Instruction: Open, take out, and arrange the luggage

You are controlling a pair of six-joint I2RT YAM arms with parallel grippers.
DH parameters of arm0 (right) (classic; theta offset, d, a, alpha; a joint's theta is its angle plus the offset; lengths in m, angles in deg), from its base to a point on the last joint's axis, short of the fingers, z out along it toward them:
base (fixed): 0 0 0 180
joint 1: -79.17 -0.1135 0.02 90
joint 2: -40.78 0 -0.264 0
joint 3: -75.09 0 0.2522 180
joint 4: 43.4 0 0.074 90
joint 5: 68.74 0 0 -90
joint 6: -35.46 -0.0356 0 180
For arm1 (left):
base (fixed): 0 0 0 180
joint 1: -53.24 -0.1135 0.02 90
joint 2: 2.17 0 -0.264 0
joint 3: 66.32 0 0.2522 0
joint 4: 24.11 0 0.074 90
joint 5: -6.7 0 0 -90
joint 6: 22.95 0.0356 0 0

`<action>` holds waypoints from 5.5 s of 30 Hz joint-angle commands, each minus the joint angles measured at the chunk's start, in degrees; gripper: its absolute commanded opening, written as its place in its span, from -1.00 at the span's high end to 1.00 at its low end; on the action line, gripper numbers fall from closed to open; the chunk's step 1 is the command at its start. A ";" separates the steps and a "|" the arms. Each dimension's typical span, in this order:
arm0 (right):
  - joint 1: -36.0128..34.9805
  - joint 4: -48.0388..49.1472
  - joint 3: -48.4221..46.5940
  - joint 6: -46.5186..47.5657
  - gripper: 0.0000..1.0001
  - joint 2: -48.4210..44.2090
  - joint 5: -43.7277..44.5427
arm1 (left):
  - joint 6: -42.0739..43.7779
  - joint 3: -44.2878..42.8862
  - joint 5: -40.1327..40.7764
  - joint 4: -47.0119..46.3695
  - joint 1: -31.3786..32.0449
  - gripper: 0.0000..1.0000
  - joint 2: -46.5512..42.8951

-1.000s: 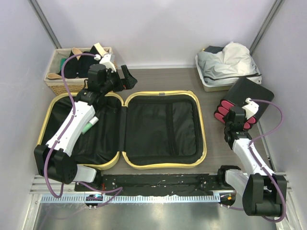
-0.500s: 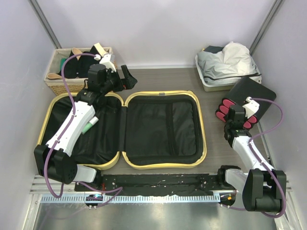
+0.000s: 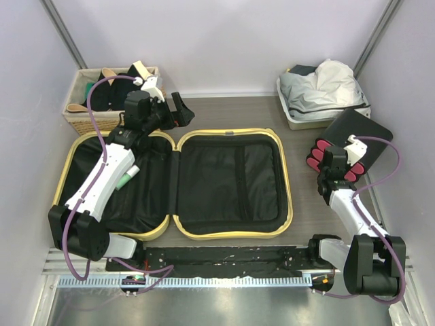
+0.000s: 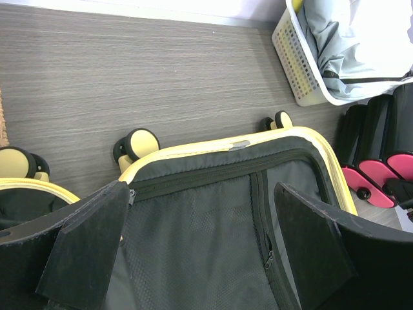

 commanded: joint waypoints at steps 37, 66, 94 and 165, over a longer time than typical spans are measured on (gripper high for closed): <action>0.93 -6.28 -5.01 -5.20 0.98 -4.97 -12.37 | -0.33 0.27 -1.58 -3.07 0.16 -0.99 -2.89; -20.78 -7.85 -3.35 -16.00 0.27 -5.14 5.64 | -0.77 0.45 -2.37 -3.68 0.17 -0.99 -3.06; -20.16 -2.32 -9.42 -22.34 -0.18 12.00 20.14 | -0.50 0.19 -2.29 -3.24 0.17 -0.99 -3.42; -38.71 9.37 1.93 -9.60 -0.52 -14.70 -9.01 | 21.46 9.67 16.43 12.83 -13.45 -0.99 -8.60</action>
